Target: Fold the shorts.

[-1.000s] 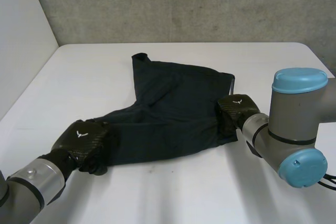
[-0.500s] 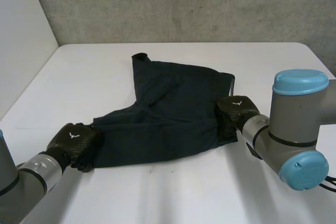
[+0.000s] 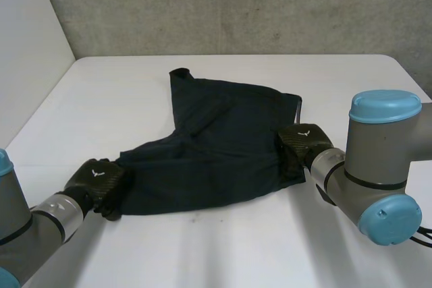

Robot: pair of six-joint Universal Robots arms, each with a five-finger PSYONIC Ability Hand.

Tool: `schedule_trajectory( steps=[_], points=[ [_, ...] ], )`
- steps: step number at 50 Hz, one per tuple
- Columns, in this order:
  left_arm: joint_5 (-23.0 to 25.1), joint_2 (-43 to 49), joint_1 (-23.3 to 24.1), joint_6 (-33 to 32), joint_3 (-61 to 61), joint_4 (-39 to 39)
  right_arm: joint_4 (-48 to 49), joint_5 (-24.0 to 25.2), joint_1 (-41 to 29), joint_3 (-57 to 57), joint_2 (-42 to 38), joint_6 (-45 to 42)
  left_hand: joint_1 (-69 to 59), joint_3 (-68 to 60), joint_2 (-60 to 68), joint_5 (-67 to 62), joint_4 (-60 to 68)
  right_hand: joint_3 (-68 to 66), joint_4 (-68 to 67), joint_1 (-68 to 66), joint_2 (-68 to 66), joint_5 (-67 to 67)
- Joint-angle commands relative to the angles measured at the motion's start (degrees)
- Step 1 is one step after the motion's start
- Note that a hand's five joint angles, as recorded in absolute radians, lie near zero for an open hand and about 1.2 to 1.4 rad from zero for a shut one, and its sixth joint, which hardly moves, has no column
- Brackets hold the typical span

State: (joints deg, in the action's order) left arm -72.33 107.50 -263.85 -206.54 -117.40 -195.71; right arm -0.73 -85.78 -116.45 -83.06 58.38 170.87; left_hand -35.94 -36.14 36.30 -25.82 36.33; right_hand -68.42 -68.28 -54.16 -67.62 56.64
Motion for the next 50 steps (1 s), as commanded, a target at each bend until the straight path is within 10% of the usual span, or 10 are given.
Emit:
schedule_trajectory(
  steps=[1,12,27,41,50],
  points=[
    [-0.17,0.96,0.00,0.00,0.69,-0.02,0.03,0.00,-0.09,0.00,-0.11,-0.19,-8.41,-8.21,8.05,-8.54,8.03,-11.58,-11.72,-25.84,-12.38,13.36],
    [-0.61,2.37,0.09,0.00,2.79,0.16,0.03,-0.09,0.00,0.00,-0.02,-0.27,-44.01,-43.81,43.65,-44.14,43.63,-11.58,-11.72,-25.84,-12.38,13.36],
    [-0.35,-14.41,1.05,2.55,2.62,8.32,-2.16,0.44,0.26,-0.96,4.28,-3.52,-44.06,-43.86,43.70,-44.18,43.67,-11.58,-11.72,-25.84,-12.38,13.36],
    [0.00,-34.52,-1.14,2.90,6.91,32.92,-19.82,-0.09,0.61,-2.37,24.57,-22.69,-44.06,-43.86,43.70,-44.18,43.67,-11.58,-11.72,-25.84,-12.38,13.36],
    [0.18,-37.89,-1.76,3.08,9.13,33.47,-21.06,1.58,1.84,-1.05,33.73,-22.86,-44.06,-43.86,43.70,-44.18,43.67,-11.58,-11.72,-25.84,-12.38,13.36]
  ],
)
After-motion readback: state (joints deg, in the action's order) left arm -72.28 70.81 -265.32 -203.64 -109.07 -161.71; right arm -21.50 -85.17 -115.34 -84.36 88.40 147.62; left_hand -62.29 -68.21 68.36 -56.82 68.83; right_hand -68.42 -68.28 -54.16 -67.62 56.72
